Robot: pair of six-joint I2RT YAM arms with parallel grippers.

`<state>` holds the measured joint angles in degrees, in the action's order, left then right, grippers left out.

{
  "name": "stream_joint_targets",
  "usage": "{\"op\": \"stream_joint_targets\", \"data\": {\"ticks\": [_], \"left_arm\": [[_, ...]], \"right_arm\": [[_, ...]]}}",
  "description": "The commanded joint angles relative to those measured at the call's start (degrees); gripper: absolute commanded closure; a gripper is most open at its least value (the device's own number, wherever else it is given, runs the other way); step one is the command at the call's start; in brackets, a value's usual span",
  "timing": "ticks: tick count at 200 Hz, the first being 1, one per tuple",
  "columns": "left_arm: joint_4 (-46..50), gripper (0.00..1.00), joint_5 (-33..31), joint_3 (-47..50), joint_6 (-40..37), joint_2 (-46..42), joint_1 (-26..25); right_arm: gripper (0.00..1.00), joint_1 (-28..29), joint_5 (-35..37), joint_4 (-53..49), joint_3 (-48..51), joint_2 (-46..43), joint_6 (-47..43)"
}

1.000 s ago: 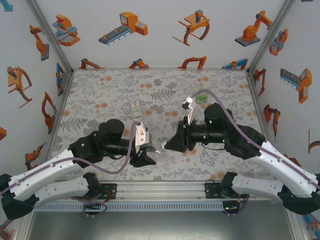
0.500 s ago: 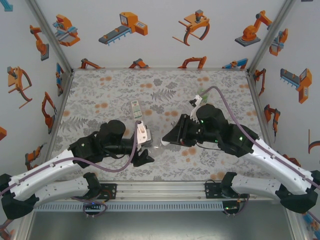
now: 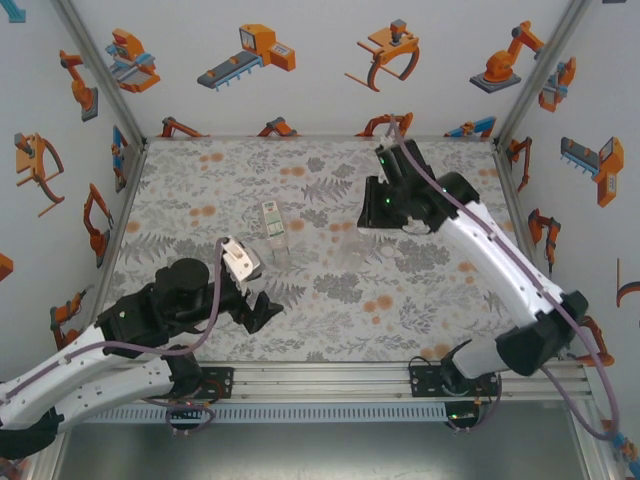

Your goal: Screw on the bottle caps

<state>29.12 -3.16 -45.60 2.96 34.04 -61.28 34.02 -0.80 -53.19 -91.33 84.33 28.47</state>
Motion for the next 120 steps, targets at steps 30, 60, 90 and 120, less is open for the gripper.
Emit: {"op": "stream_joint_targets", "data": {"ticks": [30, 60, 90, 120], "left_arm": [[7.53, 0.2, -10.97, 3.73, 20.77, -5.32, 1.07], [8.5, 0.2, -10.75, 5.57, 26.72, -5.43, 1.66], [9.41, 0.22, -9.75, 5.29, 27.9, -2.57, 1.79], [9.99, 0.23, -9.85, 4.47, 27.59, -0.21, 1.79]], "right_arm": [[1.0, -7.03, 2.36, -1.54, -20.26, 20.54, -17.37], [1.0, -9.87, 2.96, -4.31, -33.84, 31.9, -19.93], [1.0, -11.46, 3.37, -9.26, -46.59, 41.43, -21.67], [1.0, -12.0, 3.1, -7.72, -47.93, 44.46, -22.55]]}}
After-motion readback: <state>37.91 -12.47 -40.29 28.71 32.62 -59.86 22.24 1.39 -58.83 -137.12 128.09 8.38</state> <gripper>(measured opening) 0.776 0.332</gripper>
